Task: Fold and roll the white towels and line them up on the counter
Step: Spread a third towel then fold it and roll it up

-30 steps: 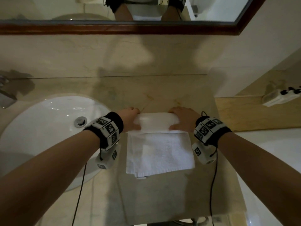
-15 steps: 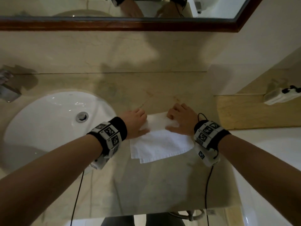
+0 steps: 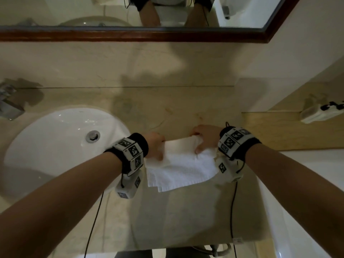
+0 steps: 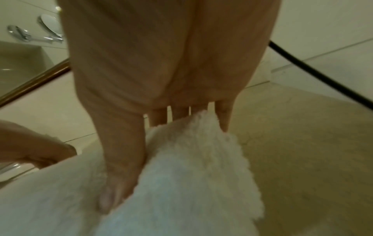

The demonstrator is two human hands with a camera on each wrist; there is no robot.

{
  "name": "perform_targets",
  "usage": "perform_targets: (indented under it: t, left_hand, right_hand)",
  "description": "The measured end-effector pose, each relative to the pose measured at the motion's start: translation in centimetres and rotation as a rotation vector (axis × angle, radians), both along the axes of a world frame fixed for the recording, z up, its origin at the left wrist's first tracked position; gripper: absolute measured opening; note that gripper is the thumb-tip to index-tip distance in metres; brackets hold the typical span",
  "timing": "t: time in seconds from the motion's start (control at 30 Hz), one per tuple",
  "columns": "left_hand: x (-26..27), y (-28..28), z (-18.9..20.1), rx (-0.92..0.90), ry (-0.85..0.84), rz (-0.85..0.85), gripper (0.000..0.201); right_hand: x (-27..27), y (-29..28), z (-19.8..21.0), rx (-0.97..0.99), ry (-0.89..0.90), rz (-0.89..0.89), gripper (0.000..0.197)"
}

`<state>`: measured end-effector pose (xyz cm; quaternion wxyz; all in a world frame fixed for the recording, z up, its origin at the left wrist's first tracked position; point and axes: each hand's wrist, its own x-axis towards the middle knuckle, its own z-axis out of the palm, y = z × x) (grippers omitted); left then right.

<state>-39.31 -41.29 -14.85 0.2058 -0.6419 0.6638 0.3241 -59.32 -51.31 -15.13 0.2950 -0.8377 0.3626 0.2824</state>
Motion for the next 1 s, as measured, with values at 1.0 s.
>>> perform_targets:
  t: [1.0]
  left_hand:
    - [-0.1, 1.5, 0.2, 0.067, 0.109, 0.221, 0.087]
  right_hand:
    - [-1.6, 3.2, -0.8, 0.146, -0.059, -0.135, 0.075]
